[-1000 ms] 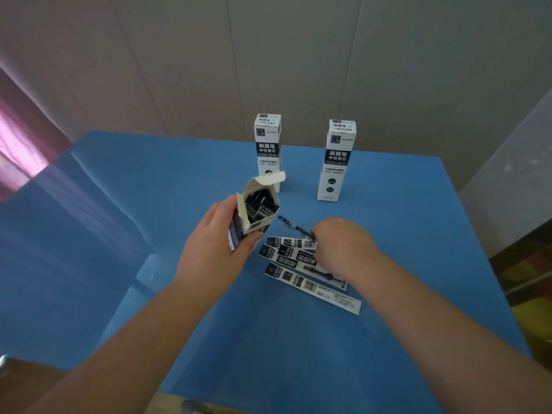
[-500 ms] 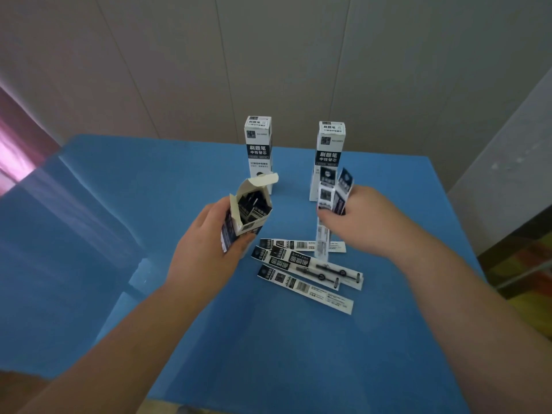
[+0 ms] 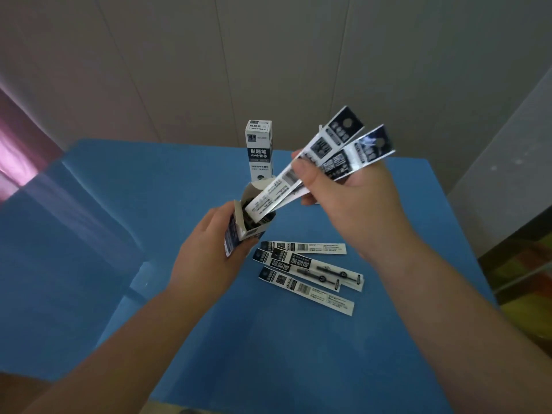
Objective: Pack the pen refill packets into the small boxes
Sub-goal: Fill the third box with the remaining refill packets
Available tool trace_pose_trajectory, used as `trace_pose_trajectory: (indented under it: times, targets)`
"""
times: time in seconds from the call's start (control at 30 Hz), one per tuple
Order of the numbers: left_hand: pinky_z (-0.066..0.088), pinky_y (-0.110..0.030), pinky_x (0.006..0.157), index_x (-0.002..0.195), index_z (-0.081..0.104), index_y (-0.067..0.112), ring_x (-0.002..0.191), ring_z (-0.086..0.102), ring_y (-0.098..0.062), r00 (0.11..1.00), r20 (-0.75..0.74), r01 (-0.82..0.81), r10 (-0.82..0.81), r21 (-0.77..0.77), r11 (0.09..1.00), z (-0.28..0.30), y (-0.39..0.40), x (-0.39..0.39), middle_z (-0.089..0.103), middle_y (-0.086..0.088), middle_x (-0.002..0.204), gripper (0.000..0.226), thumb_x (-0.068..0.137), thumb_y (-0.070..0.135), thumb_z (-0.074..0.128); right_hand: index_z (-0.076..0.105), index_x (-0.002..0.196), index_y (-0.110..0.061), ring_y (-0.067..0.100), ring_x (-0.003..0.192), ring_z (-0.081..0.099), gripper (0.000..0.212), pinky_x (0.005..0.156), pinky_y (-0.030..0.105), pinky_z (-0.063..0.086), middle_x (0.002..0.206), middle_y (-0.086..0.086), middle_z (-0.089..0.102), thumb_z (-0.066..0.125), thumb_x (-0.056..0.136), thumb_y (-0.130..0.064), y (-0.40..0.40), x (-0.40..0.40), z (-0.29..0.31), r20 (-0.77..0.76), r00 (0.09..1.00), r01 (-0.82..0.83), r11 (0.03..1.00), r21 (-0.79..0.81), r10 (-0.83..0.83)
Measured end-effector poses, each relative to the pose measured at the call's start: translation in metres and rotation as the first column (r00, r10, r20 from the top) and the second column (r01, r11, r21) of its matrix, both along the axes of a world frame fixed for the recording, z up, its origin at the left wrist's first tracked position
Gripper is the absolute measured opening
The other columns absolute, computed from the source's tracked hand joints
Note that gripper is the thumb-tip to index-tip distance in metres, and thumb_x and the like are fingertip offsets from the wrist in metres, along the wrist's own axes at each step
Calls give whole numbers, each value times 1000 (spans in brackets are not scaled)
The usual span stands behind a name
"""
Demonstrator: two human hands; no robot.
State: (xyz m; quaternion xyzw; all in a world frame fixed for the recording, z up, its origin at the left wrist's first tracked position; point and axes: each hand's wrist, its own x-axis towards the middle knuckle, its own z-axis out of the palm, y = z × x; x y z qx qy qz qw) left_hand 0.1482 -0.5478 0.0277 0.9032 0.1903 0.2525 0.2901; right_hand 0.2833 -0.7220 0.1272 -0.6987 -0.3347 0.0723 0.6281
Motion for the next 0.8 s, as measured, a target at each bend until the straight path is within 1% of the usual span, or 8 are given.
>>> trace_pose_trajectory:
  times: [0.13, 0.27, 0.37, 0.53, 0.6, 0.63, 0.7, 0.8]
  targets:
    - [43, -17, 70, 125, 49, 42, 97, 55, 0, 1000, -1, 4, -4, 26, 1000, 0, -1, -1, 50, 27, 112, 41, 87, 46, 62, 75, 95, -29, 4, 75, 71, 9, 72, 41, 62, 85, -13, 76, 72, 92, -36, 10, -5, -11, 56, 998, 17, 996, -86, -12]
    - [40, -14, 68, 124, 50, 39, 94, 53, 0, 1000, -4, 10, -9, 46, 999, 1, -2, -2, 50, 26, 111, 40, 87, 44, 63, 75, 91, -29, 2, 67, 69, 11, 62, 33, 59, 78, -10, 74, 72, 91, -40, 16, -7, -15, 116, 993, 43, 991, -127, -28]
    - [39, -13, 68, 125, 50, 38, 95, 52, 0, 1000, -7, 4, -4, 51, 999, 1, -3, -1, 50, 26, 110, 41, 86, 43, 63, 76, 92, -23, 5, 67, 68, 21, 60, 30, 55, 75, -5, 74, 71, 90, -43, 22, -6, -16, 189, 982, 55, 986, -158, -24]
    - [49, -28, 72, 123, 52, 36, 100, 55, -5, 1000, -25, 7, -6, 37, 999, 1, -4, 0, 56, 20, 115, 39, 89, 37, 69, 74, 90, -22, 5, 70, 67, 23, 66, 34, 58, 76, -6, 72, 76, 86, -45, 33, -8, -24, 151, 978, -74, 917, -393, 144]
    - [49, -28, 73, 126, 52, 36, 101, 55, -5, 1000, -17, 12, -11, 38, 999, 1, -4, 1, 56, 19, 117, 42, 88, 36, 70, 70, 90, -25, 5, 72, 66, 24, 66, 29, 57, 78, -9, 70, 74, 85, -49, 33, -8, -23, 164, 972, -92, 919, -384, 166]
    - [49, -28, 74, 127, 52, 35, 101, 55, -5, 1000, -16, 8, -8, 38, 999, 1, -4, 1, 57, 19, 118, 43, 88, 37, 70, 68, 89, -27, 5, 72, 65, 25, 63, 24, 54, 79, -11, 69, 74, 84, -50, 31, -7, -20, 166, 975, -83, 937, -340, 146]
    - [47, -27, 73, 128, 52, 35, 101, 56, -6, 1000, -22, -4, 5, 40, 999, 0, -2, 2, 56, 18, 117, 44, 88, 39, 69, 67, 88, -28, 4, 73, 63, 24, 60, 19, 49, 82, -13, 67, 73, 83, -51, 28, -5, -16, 196, 976, -44, 962, -271, 100]
    - [45, -26, 70, 126, 52, 36, 100, 56, -7, 1000, -24, -8, 10, 56, 998, -2, -1, 1, 56, 19, 116, 42, 87, 40, 69, 65, 73, -30, 1, 72, 59, 22, 52, 14, 39, 69, -10, 63, 74, 82, -49, 32, -6, -14, 283, 955, 15, 940, -341, 87]
